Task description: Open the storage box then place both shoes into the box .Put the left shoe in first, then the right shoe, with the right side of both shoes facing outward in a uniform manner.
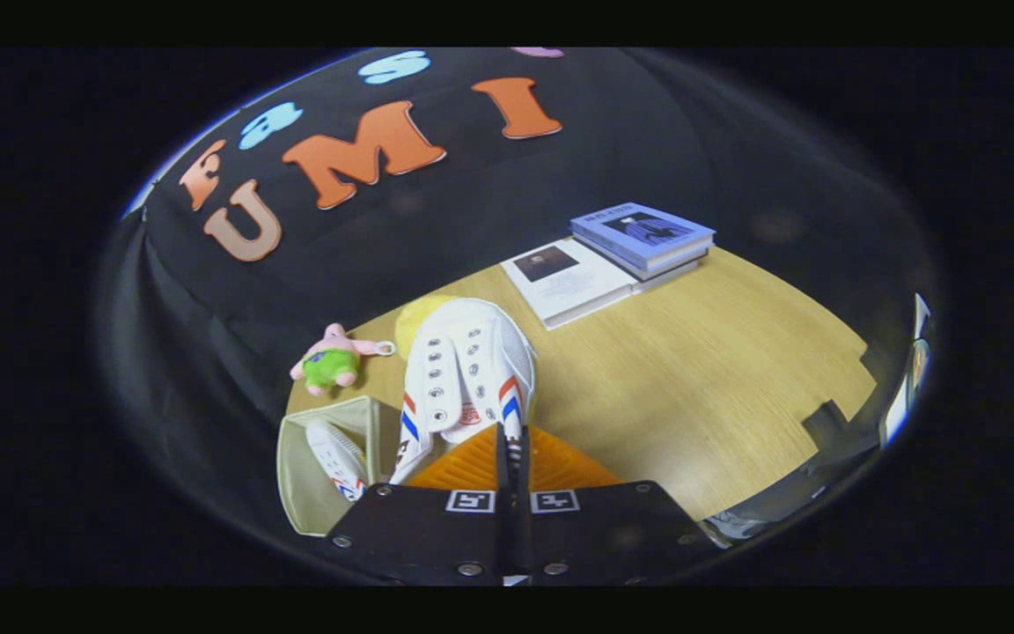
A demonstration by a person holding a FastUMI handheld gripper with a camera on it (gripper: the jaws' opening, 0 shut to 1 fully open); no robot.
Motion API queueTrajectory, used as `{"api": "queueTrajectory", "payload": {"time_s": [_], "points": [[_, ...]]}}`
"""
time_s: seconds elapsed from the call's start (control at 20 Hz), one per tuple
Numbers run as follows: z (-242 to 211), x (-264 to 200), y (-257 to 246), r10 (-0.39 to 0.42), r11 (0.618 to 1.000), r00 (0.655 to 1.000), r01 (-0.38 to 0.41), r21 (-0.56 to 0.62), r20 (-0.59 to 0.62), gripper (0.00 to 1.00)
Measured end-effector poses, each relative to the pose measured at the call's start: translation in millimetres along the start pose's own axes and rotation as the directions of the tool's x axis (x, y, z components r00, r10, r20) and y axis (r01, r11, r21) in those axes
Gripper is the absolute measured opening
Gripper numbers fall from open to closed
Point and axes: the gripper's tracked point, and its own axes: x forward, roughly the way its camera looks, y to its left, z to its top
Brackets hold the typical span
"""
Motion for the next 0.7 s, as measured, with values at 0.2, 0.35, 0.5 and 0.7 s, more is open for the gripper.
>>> {"api": "queueTrajectory", "payload": {"time_s": [0.2,0.35,0.5,0.7], "points": [[-18,-8,60,0.08,0.996,0.997,-0.08,-0.028,-0.017,0.0],[-34,-10,88,0.097,0.991,0.995,-0.099,-0.088,-0.022,0.0],[-54,-8,102,0.085,0.986,0.996,-0.089,-0.138,-0.03,0.0],[-79,-2,107,0.047,0.984,0.997,-0.057,-0.167,-0.064,0.01]]}}
